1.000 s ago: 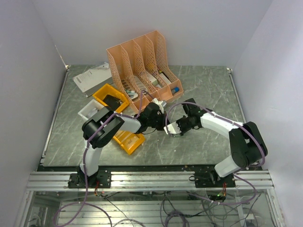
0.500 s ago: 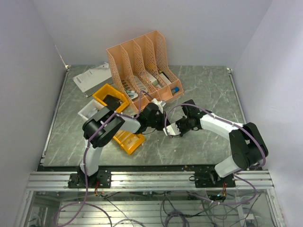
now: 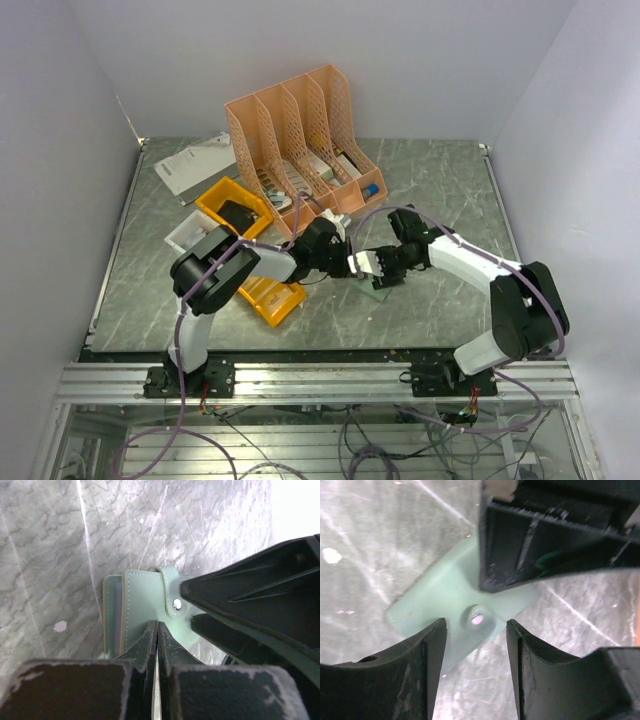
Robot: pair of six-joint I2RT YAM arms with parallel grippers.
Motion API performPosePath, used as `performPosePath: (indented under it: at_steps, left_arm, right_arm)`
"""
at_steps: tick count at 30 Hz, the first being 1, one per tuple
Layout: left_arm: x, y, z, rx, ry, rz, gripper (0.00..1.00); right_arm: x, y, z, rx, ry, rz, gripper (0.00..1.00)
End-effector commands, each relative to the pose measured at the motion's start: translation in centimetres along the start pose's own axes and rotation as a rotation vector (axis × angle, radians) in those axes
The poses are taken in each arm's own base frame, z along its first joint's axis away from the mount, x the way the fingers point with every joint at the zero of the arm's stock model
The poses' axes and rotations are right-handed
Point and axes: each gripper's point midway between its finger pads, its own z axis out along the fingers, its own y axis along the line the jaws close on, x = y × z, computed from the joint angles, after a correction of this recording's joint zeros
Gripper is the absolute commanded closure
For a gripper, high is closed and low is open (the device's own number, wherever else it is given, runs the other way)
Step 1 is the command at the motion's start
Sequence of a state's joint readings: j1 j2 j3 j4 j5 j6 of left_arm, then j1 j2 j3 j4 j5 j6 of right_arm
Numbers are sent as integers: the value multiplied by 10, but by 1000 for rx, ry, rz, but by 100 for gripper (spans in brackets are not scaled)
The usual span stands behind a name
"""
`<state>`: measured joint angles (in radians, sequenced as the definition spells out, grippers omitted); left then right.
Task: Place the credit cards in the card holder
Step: Close the card holder at the center of the board, then reset both arms
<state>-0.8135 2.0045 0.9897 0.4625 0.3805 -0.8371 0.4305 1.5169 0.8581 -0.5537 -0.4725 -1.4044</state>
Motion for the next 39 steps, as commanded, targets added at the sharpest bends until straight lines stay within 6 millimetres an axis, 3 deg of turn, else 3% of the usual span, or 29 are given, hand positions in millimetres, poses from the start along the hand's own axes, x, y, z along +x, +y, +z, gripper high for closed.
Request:
performPosePath:
  at_steps: [1,5,9,11,14,17,19,20,22,27,30,35,39]
  left_arm:
    - [-12,1,-12,-50,-20,38,93]
    - [-23,-9,-18,-37,-46,62,93]
    - [-47,-30,-41,-17,-127,137,92]
    - [-63,-38,-60,-48,-176,202,91]
    - [-97,-51,-97,-125,-278,291,86]
    - [-139,-67,-150,-179,-425,343,64]
    - [-161,-73,-182,-178,-508,339,46]
    - [-172,-74,-197,-174,-541,323,38]
    - [-189,-83,-226,-137,-582,296,29]
    - [-222,-108,-286,-121,-590,277,26]
    - [-242,-128,-326,-164,-638,305,16]
    - [-261,-159,-374,-169,-695,336,5]
    - [-264,-180,-392,-114,-718,350,3]
  right_arm:
    - [-16,24,-27,-81,-83,102,47]
    - [-16,11,-44,-5,-99,155,46]
    - [-14,-23,-72,159,-122,378,49]
    - [-13,-51,-96,293,-143,476,50]
    - [-8,-92,-147,497,-166,596,48]
    - [-2,-125,-209,673,-216,700,25]
    - [-3,-140,-242,763,-267,771,2]
    - [-4,-148,-257,799,-293,803,1]
    - [-11,-156,-279,809,-345,865,0]
    - [-25,-178,-342,966,-425,958,1]
    - [-45,-177,-379,1062,-447,881,0]
    - [-75,-185,-415,1085,-538,909,0]
    - [-84,-188,-435,1124,-604,990,0]
